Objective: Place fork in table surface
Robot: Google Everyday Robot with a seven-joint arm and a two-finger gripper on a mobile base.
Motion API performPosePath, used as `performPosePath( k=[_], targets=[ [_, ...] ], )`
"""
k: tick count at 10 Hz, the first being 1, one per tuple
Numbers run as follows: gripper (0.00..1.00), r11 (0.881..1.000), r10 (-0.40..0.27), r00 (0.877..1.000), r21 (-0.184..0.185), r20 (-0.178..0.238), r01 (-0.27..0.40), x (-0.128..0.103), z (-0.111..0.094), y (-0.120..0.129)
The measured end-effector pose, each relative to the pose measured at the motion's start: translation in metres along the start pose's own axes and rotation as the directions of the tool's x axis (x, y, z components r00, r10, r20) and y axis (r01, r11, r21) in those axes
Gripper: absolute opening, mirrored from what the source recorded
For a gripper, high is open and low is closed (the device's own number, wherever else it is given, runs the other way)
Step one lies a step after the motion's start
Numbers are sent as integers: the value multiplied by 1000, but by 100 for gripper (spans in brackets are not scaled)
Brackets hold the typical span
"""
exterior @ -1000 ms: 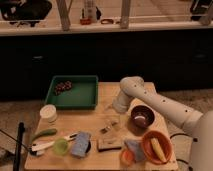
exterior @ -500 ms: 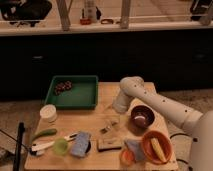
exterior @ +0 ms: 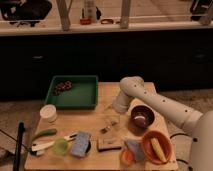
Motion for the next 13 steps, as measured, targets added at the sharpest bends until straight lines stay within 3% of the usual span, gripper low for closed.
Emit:
performPosePath(
  k=[13],
  targets=[
    [80,1000,0,1000,-1,1,0,0,1,0]
  ],
)
